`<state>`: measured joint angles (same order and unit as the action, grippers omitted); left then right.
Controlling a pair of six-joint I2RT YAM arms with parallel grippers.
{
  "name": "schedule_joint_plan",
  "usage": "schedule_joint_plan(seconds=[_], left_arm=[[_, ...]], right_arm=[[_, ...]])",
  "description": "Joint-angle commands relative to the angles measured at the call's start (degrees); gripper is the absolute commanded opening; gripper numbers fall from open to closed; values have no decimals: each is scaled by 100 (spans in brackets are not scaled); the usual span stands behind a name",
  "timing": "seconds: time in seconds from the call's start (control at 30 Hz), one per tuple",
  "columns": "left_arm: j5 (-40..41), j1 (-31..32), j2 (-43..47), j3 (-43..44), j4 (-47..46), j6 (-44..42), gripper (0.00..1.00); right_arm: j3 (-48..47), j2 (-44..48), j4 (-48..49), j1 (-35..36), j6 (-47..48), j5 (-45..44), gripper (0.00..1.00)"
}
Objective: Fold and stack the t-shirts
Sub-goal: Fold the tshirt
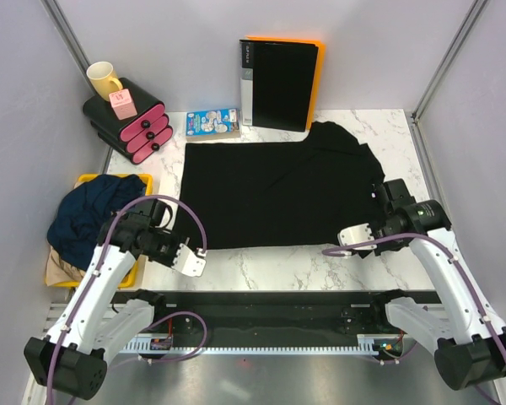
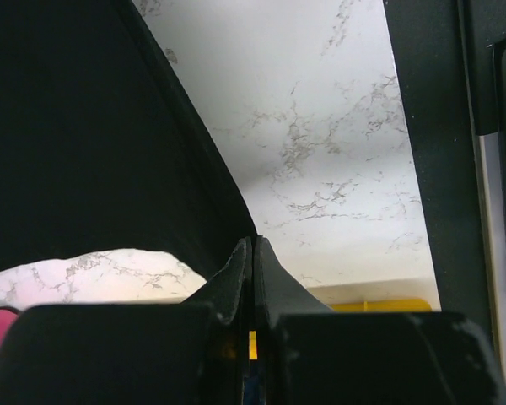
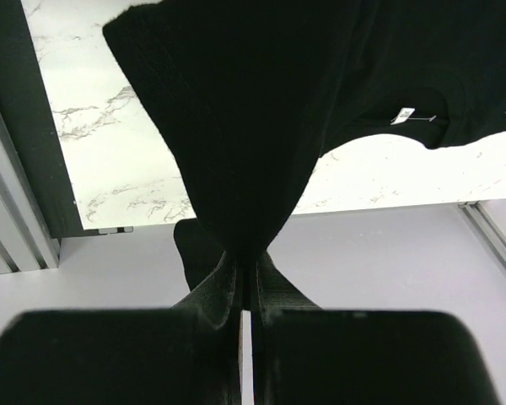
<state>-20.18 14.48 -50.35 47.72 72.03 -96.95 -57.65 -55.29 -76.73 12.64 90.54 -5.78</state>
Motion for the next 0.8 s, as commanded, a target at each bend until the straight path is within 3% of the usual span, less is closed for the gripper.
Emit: schedule_joint_plan(seconds=[0.0, 0.2, 0.77], left_arm=[[32, -33, -18, 105, -74, -203, 2], [155, -33, -704, 650, -592, -52, 2], [568, -42, -2022, 1002, -1498, -325, 2]], right_arm=[[-395, -332, -659, 10, 166, 77, 0], [-950, -903, 61, 10, 200, -90, 0], [-1415, -2521, 1889, 1, 825, -266, 0]])
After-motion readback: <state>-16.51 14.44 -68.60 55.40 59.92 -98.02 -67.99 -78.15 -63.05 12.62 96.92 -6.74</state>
